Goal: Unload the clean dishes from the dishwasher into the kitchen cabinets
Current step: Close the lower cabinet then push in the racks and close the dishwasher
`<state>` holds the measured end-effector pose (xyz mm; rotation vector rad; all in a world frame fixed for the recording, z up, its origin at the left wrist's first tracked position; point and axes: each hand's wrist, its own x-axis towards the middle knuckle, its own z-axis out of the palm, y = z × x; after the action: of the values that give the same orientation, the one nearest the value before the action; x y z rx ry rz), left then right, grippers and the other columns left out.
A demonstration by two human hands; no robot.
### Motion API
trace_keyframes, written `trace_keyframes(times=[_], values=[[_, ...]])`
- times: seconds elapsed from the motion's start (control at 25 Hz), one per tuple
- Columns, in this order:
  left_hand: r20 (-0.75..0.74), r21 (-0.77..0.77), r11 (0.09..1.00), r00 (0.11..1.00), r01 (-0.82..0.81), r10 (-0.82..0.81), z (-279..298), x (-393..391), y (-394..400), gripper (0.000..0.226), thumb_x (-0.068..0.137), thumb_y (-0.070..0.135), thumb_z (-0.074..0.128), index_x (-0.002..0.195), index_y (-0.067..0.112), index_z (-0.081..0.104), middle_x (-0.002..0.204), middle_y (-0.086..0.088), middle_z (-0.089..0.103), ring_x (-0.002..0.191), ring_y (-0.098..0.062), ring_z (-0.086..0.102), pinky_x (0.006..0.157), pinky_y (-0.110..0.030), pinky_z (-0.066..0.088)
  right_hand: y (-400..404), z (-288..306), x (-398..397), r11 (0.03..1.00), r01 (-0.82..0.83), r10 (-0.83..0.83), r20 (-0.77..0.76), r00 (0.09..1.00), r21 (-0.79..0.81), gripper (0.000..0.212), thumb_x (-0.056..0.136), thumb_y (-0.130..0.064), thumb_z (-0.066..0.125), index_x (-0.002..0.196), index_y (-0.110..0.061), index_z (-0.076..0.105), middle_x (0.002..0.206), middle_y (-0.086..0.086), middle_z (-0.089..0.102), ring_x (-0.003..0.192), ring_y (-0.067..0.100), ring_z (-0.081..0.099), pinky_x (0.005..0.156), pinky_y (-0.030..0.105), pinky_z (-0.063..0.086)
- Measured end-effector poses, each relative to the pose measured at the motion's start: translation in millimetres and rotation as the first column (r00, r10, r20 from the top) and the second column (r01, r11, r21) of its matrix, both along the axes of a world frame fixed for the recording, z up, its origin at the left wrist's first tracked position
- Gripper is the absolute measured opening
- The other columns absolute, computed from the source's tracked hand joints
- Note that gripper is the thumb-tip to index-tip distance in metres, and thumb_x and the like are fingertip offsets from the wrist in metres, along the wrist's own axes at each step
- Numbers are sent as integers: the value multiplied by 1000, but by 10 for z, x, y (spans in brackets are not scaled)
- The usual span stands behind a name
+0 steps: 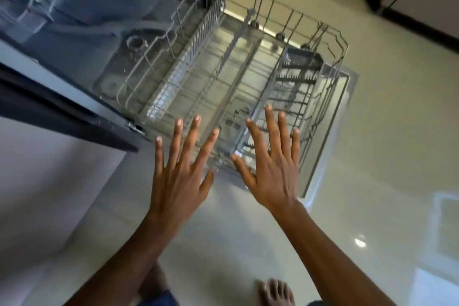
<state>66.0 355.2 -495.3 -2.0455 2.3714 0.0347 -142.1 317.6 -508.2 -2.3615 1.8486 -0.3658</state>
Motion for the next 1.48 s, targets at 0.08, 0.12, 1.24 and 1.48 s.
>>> trace_keyframes(times=[0.08,0.12,1.24,1.48], values=[[-47,49,998,998,-26,28,32,-181,162,87,99,50,53,166,29,2,174,-8,-6,160,-33,-5,126,-63,9,-67,158,-160,1000,-26,26,-22,999,17,78,102,-69,37,166,-27,22,175,12,5,162,34,0,127,62,7],[-77,93,995,996,-42,49,68,-265,292,88,98,47,56,166,28,3,174,-7,-5,160,-32,-3,126,-62,10,-103,249,-238,999,-20,21,-15,1000,26,78,102,-68,39,166,-27,22,175,12,6,162,34,1,127,62,7],[282,958,-126,-779,256,560,868,-2766,-686,45,108,41,47,126,0,57,126,-23,67,112,-33,66,92,-34,52,-2725,1145,-1831,248,289,-961,196,196,925,76,96,-67,55,156,-22,44,154,-1,53,144,27,48,117,44,41],[359,931,-93,-930,352,76,577,-3168,-1186,89,100,67,41,143,-11,42,141,-33,55,133,-42,55,112,-45,41,-3246,462,-2012,-49,167,-998,-53,25,985,62,90,-76,55,122,-23,55,66,-6,39,61,9,30,59,24,28]])
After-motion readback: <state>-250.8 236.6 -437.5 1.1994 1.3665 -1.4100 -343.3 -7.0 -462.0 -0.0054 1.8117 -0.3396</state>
